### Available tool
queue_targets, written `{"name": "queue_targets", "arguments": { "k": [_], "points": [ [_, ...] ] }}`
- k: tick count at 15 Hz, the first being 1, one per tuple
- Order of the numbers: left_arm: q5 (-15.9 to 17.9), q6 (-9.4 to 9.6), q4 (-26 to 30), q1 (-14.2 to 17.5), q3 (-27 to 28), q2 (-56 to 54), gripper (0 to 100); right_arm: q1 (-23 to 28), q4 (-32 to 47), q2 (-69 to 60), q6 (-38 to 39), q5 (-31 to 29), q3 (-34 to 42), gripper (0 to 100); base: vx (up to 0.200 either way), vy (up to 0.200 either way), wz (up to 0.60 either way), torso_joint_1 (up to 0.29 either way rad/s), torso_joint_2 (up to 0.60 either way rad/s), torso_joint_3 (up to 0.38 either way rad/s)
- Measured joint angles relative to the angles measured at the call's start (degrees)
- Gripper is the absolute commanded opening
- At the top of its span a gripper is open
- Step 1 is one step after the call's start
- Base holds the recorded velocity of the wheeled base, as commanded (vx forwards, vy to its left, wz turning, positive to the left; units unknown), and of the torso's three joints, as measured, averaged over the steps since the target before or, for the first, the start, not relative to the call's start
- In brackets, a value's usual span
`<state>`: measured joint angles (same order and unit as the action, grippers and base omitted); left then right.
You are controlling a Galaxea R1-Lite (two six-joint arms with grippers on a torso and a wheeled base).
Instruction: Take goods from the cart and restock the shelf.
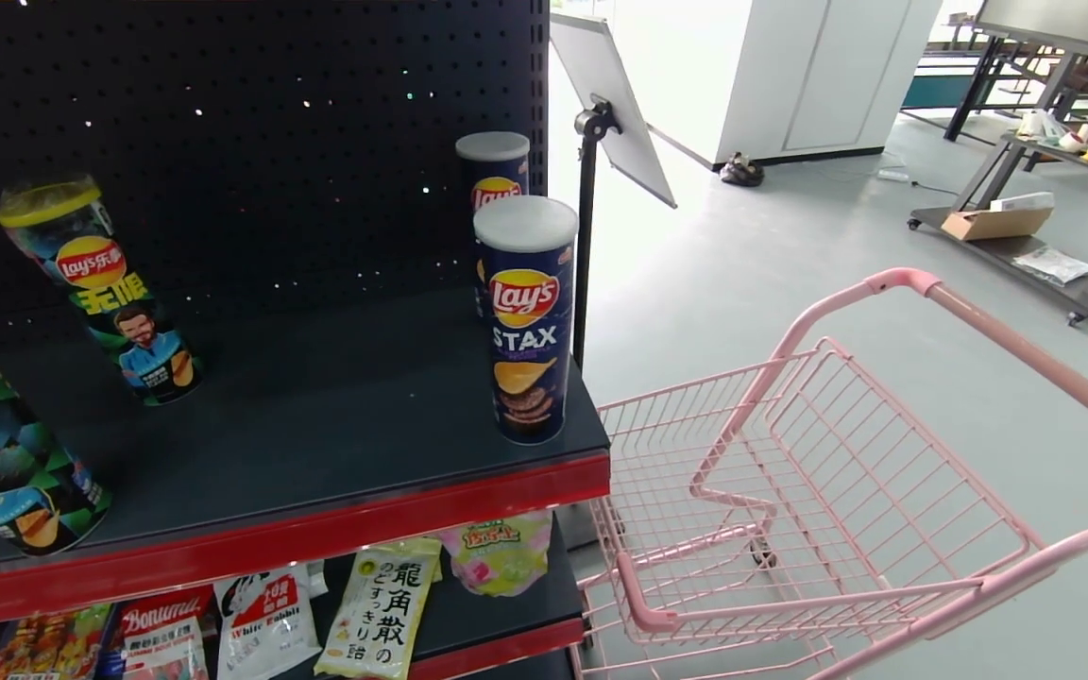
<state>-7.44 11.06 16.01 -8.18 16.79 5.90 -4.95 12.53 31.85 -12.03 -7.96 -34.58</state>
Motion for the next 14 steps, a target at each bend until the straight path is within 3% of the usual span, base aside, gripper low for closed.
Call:
{"name": "queue_targets", "arguments": {
  "k": [5,10,14],
  "points": [
    [-0.1,0.00,0.0,0.0,0.0,0.0,100,0.0,0.0,0.1,0.0,0.1,0.1,0,0.000,0.000,0.60,0.008,0.00,-0.003],
    [-0.3,2.82,0.1,0.0,-0.1,0.0,100,0.0,-0.1,-0.2,-0.6,0.1,0.3,0,0.000,0.000,0.00,0.000,0.00,0.000],
    [-0.9,6.18,0.2,0.1,0.0,0.0,100,0.0,-0.2,-0.4,-0.5,0.1,0.8,0,-0.050,0.000,0.00,0.001,0.00,0.001]
  ]
}}
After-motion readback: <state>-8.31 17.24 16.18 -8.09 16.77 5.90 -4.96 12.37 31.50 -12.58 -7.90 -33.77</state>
